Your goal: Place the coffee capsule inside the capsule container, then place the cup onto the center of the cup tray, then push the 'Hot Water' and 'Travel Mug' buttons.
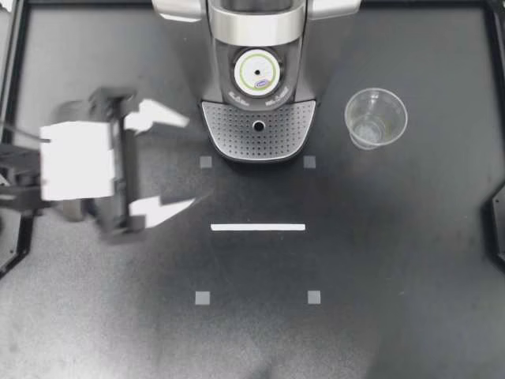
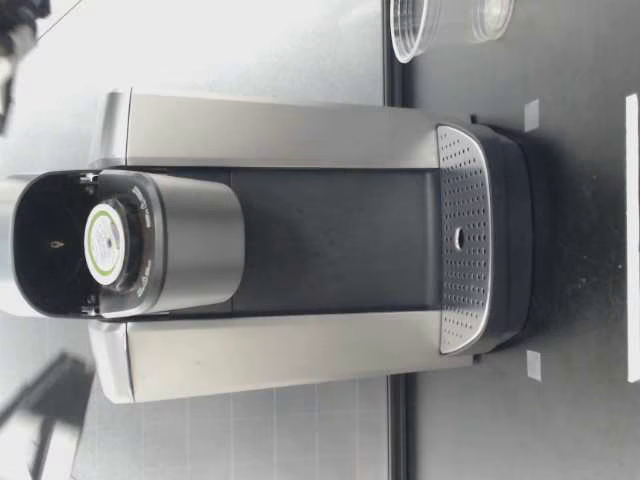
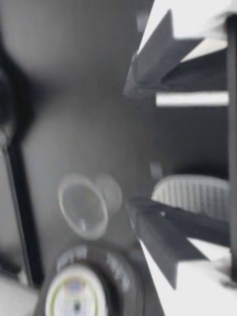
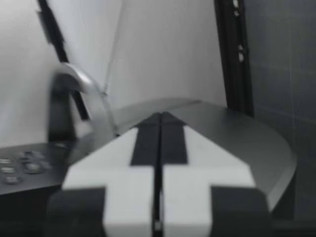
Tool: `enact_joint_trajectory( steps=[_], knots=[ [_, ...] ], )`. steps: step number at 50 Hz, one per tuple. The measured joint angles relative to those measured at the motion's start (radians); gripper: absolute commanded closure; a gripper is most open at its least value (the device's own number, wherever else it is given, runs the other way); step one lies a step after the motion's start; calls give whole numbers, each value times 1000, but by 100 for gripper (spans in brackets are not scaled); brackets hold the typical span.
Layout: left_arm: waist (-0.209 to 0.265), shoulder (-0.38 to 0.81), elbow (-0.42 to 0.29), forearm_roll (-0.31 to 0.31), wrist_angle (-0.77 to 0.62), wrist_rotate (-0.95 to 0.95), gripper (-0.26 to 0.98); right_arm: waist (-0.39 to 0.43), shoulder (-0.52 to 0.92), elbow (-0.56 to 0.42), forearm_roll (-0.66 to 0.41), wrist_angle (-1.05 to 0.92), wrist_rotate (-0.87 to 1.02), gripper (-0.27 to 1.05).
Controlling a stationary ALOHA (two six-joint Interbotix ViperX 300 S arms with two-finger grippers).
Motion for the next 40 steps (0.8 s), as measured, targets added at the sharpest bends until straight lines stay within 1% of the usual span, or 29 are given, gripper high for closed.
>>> enact_joint_trajectory(
  steps=[5, 8, 12, 16, 23, 30, 40],
  knots=[
    [0, -44, 48, 0, -80, -44, -2, 2, 55, -34, -2, 2, 3, 73],
    [0, -66, 66, 0, -97, -61, -2, 2, 83, -52, -2, 2, 6, 73],
    [0, -86, 81, 0, -101, -77, -2, 8, 107, -74, -2, 3, 8, 73],
    [0, -94, 89, -2, -104, -80, -2, 32, 120, -92, -9, 3, 9, 73],
    [2, -95, 95, 0, -104, -78, -2, 67, 120, -97, -11, 3, 11, 73],
    [2, -97, 98, 0, -104, -78, -2, 106, 84, -71, -11, 5, 11, 73],
    [2, -98, 103, 0, -104, -80, -2, 232, 14, 8, -14, -3, 14, 73]
  ],
)
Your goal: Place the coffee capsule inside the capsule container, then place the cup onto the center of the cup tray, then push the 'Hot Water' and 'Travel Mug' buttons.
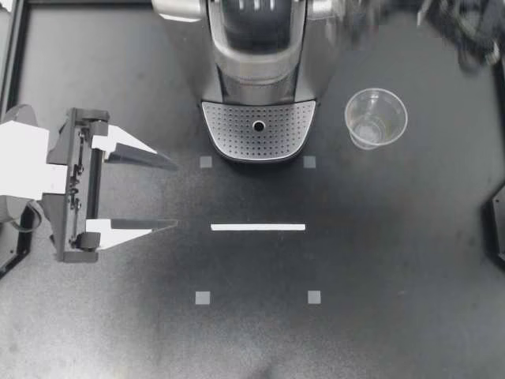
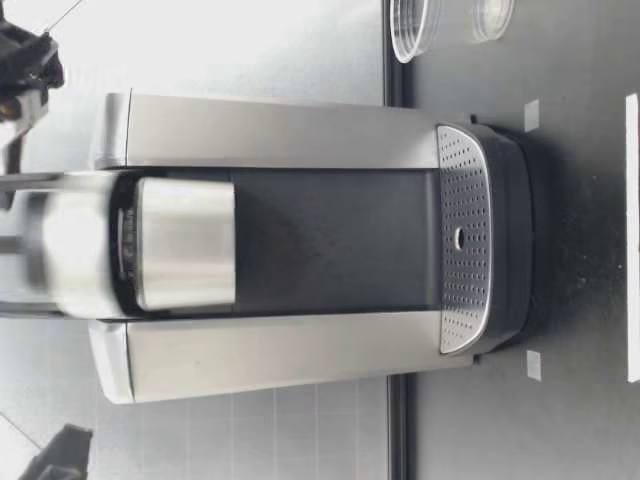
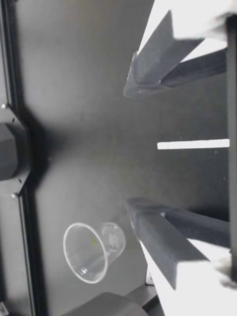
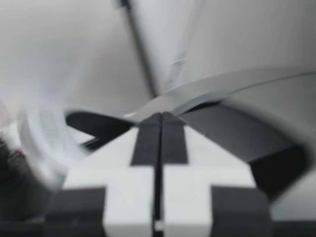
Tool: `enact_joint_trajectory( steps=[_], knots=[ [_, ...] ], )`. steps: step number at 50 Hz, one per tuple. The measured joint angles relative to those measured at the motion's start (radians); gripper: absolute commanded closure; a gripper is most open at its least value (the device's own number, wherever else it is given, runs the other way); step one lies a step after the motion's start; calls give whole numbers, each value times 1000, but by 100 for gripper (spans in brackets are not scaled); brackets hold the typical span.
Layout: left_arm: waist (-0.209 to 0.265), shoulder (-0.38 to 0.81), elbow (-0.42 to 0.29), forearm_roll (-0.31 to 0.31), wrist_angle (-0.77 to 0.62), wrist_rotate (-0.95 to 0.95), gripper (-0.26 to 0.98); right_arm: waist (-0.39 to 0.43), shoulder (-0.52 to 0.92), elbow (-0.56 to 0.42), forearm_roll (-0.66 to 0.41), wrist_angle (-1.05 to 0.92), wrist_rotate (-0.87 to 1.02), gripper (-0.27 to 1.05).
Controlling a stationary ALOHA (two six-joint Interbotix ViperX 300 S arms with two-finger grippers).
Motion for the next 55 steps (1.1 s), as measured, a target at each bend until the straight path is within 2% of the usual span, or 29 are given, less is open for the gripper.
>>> enact_joint_trajectory(
  steps=[10, 29, 37, 44, 55],
  knots=[
    [0, 2, 0, 0, 0, -2, -2, 21, -37, 29, 0, -11, 6, 73],
    [0, 2, 8, -2, -5, -11, -2, 95, -12, 118, 2, -18, 103, 73],
    [0, 2, 8, -2, -6, -9, -2, 97, -106, 150, 2, -23, 121, 73],
    [2, 2, 9, -2, -12, -11, -2, 80, -273, 242, 29, 18, 141, 73],
    [0, 6, 18, -2, -34, -11, -2, -41, -500, 500, 216, 207, 242, 73]
  ],
)
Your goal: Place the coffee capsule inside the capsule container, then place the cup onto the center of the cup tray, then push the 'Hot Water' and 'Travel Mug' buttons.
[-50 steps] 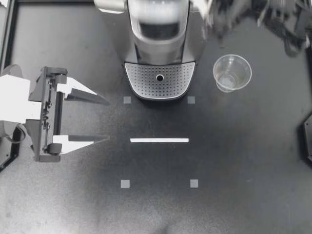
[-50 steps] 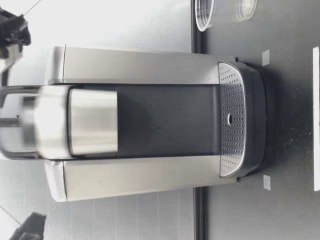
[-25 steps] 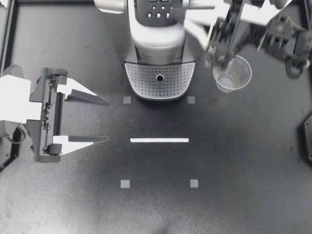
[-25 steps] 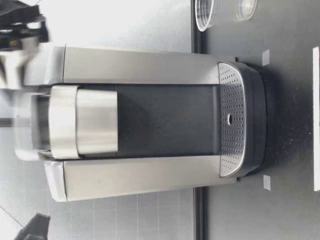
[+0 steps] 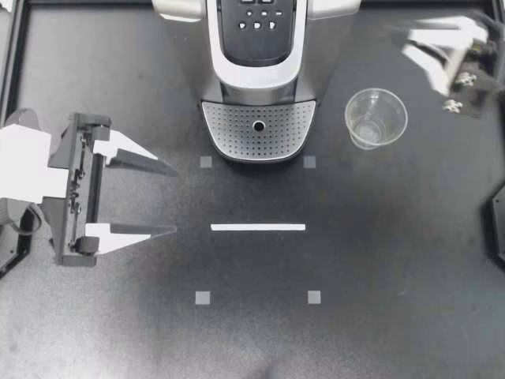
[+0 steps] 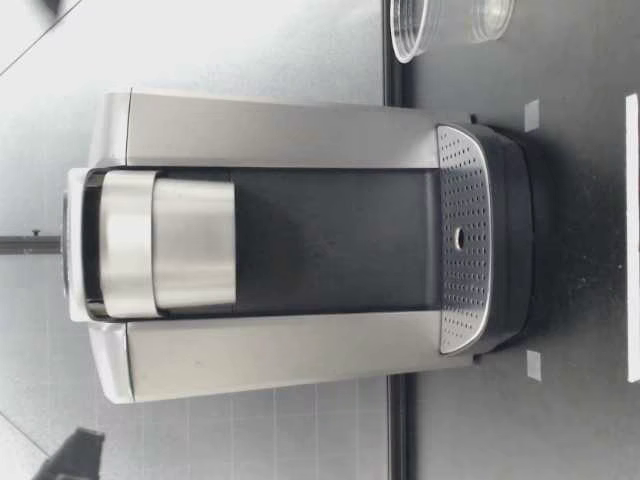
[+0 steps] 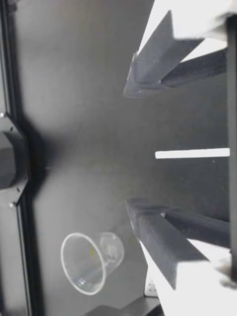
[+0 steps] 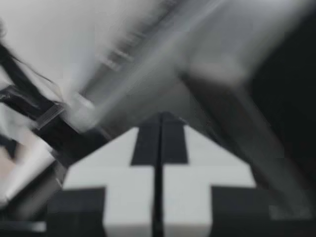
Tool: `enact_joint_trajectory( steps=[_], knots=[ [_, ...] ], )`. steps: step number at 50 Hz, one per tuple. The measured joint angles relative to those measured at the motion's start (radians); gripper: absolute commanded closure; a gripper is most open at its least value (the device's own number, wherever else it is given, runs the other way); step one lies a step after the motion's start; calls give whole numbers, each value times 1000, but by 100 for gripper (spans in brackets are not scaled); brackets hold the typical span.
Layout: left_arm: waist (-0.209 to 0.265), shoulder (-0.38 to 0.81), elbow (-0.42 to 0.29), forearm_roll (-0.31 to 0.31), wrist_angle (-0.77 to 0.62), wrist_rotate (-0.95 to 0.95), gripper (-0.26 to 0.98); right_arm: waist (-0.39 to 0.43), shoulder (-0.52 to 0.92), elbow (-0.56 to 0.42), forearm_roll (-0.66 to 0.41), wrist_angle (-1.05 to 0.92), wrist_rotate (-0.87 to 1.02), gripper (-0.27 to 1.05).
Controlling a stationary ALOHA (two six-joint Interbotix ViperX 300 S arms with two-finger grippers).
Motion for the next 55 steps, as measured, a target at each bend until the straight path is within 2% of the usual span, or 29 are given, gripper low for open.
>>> enact_joint_trajectory(
  steps=[5, 13, 28, 35, 48, 55],
  knots=[
    [2, 6, 0, 0, -2, 0, -2, -34, -21, 84, 31, 83, 43, 72],
    [2, 17, 0, -2, -6, 0, -2, -72, -21, 163, 35, 158, 120, 71],
    [2, 20, 9, -5, -15, 0, -2, -106, 17, 201, 35, 199, 160, 66],
    [0, 21, 18, -5, -15, 0, -2, -112, 77, 201, 35, 201, 160, 56],
    [0, 23, 28, -8, -15, 0, -2, -124, 179, 195, 35, 164, 160, 24],
    [0, 21, 29, -8, -17, 2, -2, -126, 207, 179, 35, 158, 158, 21]
  ],
)
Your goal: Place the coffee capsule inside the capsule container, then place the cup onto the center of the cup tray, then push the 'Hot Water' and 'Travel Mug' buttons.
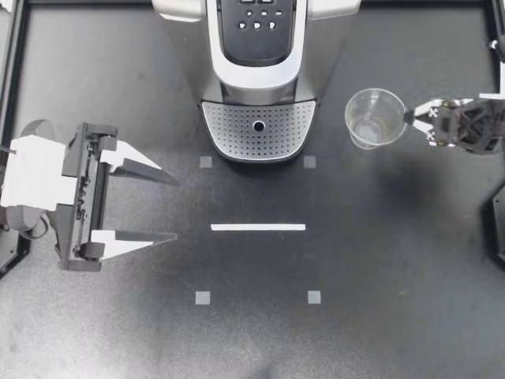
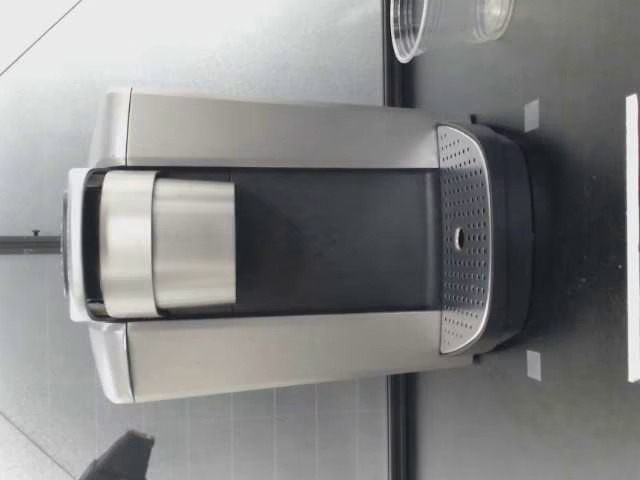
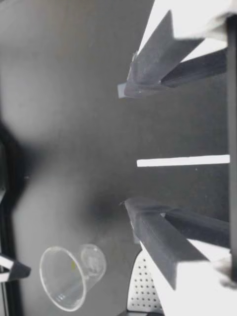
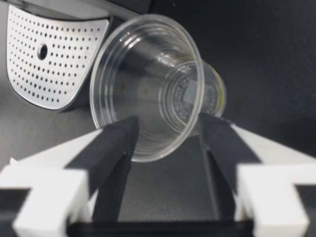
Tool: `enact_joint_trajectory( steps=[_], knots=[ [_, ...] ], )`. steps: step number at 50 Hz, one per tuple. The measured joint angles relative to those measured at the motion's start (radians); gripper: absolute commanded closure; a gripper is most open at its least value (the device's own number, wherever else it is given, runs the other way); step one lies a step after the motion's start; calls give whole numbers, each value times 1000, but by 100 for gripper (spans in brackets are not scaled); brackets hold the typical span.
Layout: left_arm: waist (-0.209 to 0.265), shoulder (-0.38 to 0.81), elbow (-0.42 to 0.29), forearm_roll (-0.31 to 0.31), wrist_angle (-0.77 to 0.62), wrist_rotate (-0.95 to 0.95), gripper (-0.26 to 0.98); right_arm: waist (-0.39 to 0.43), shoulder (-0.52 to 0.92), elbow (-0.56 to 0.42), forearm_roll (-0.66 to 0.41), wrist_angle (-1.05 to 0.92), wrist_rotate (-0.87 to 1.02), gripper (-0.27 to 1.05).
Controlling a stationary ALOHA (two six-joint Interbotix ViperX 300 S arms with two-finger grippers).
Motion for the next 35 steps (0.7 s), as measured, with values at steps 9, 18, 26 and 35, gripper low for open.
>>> enact_joint_trajectory(
  steps=[9, 18, 26, 35],
  knots=[
    [0, 0, 2, 0, 0, -2, -2, 0, 31, -5, 0, -2, 0, 21],
    [0, 0, 6, 0, 0, -2, -2, 0, 63, -12, 0, -2, 2, 21],
    [0, 0, 11, 0, 0, -2, -2, 0, 106, -28, 0, -2, 0, 22],
    [0, 0, 15, 0, 0, -2, -2, 0, 160, -38, 0, -2, 0, 25]
  ],
)
